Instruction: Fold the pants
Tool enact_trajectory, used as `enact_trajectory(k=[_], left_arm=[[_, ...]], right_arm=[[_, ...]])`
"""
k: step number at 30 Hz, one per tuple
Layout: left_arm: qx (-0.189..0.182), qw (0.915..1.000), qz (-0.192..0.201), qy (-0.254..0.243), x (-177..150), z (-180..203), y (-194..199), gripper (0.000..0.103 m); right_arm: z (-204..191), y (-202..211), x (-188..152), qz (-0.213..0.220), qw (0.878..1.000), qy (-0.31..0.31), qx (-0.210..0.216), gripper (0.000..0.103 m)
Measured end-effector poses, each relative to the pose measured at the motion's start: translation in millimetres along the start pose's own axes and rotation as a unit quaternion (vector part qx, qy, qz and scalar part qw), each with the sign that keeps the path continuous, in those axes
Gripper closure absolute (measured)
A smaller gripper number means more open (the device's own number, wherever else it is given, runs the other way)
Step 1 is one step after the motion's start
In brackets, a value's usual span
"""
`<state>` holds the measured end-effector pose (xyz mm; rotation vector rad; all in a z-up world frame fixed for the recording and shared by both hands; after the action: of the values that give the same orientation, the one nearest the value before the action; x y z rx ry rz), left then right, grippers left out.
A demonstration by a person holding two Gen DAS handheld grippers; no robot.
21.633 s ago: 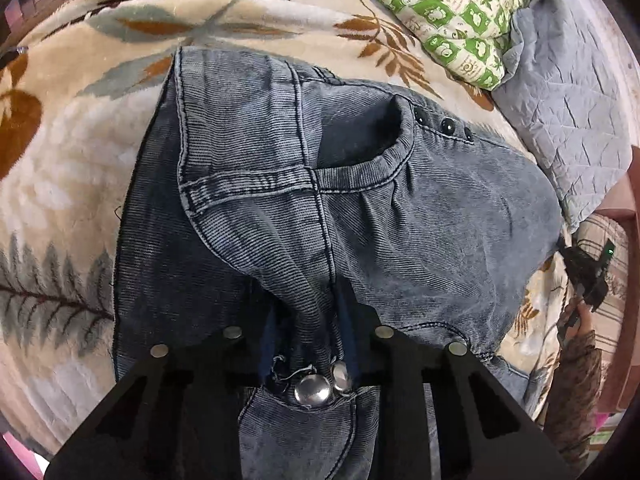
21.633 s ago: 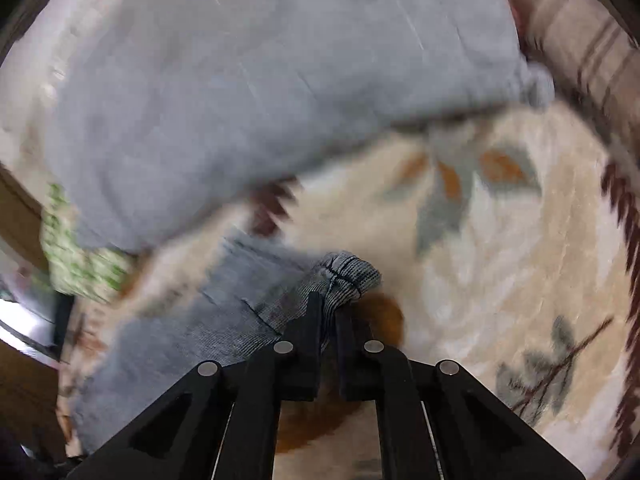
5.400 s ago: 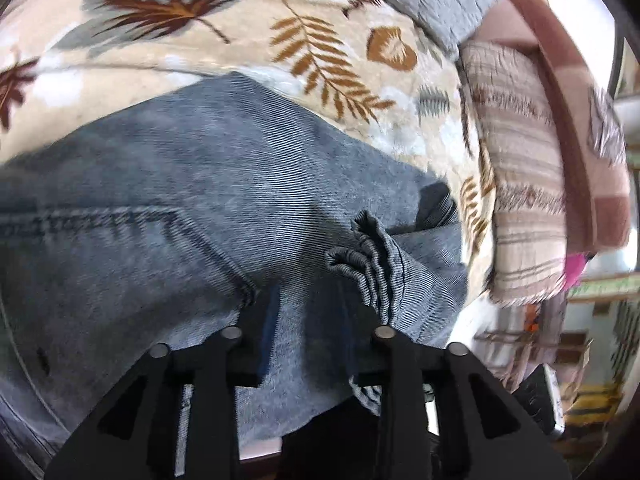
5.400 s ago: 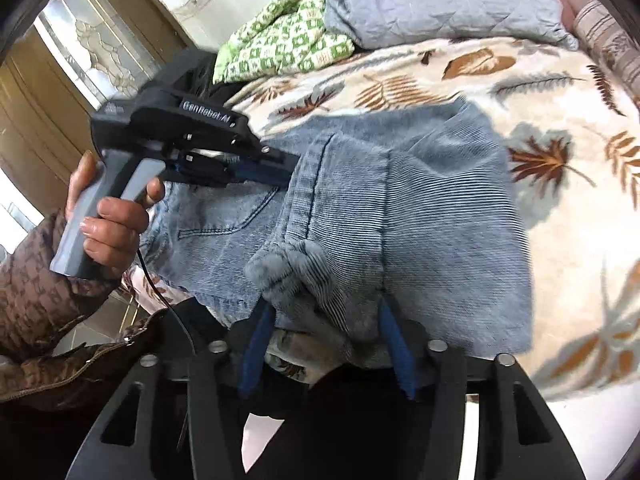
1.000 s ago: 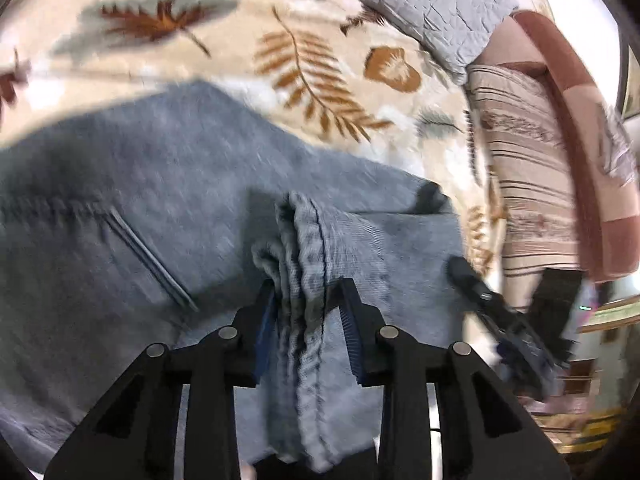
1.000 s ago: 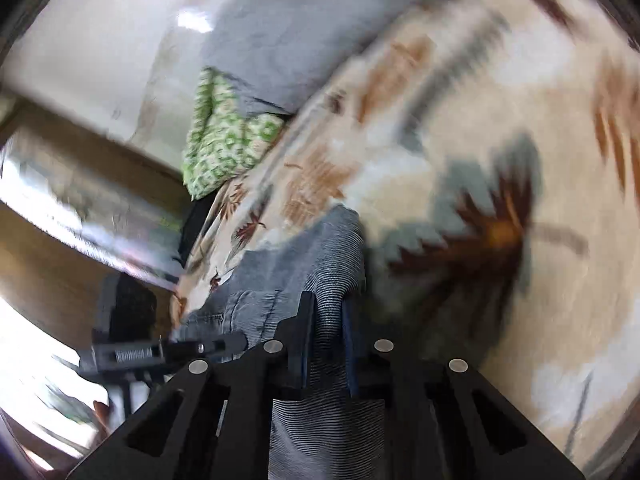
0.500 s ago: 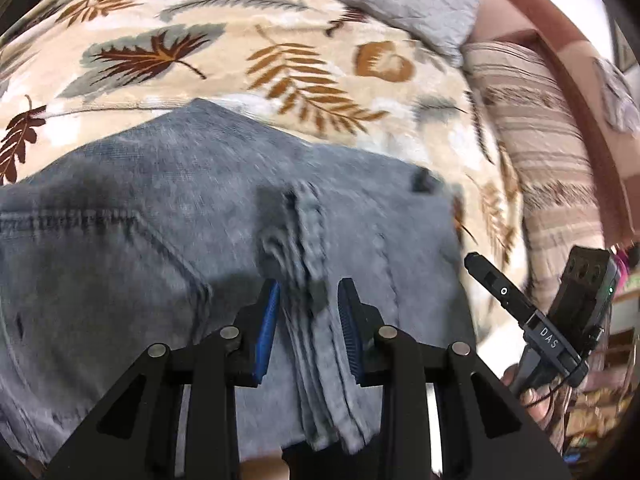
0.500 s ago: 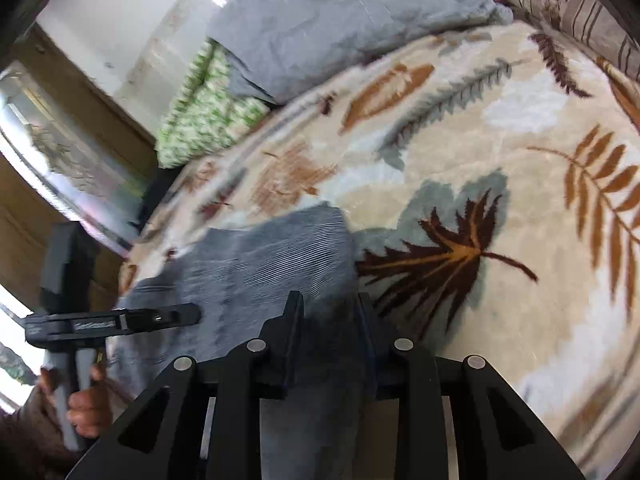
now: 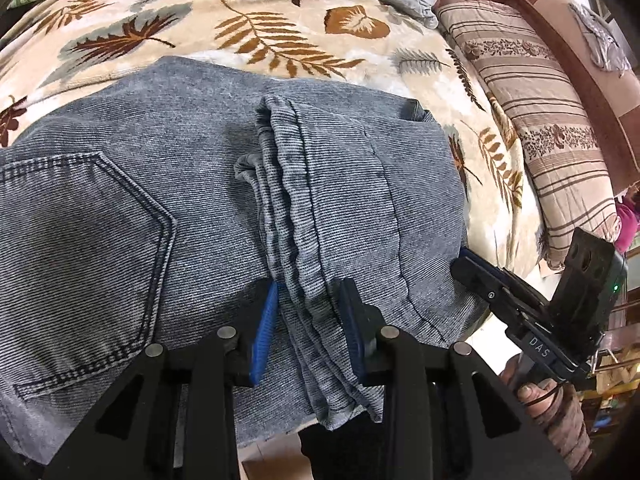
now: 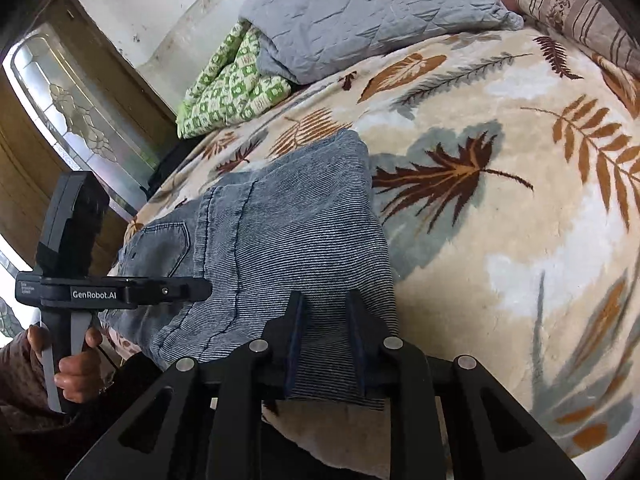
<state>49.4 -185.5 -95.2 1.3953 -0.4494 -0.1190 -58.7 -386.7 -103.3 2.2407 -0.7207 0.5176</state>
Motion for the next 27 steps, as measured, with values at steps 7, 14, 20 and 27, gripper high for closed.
enact_trajectory(k=[7,14,20,27], left_arm=[[-0.014,0.9996,-0.016,0.02,3,-7,8,0.073],[-0.022,0.9967,0.016,0.077,1,-67,57,0.062],[-0.038,0.985,0.047,0.162,-18,-179,101,0.047],[-0.055,0.9651,0.022,0.255,-50,-303,100,0.04]], right_arm=[[-1,1,6,-0.002,1.0,-0.031,0.001,0.08],[-53,1,23,-0.005,1.0,0.004,-0.008,0.052],[-130,-56,16,-0.073,0.995,0.071,0.016,0.046],[-237,-140,-19,-0.173,0.964,0.2,0.031,0.041]])
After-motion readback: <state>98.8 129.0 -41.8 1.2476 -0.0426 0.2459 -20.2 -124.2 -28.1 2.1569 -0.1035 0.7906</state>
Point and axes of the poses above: each gripper's, at about its wrist camera, not at the fingertips, and y roughly against the way its jaws point, z to its right, x to its top, the point moved 3 cm from there along -y, roughly the way its jaws point, and after that the axes turned 14 degrees about x, right-handed, at the moved point
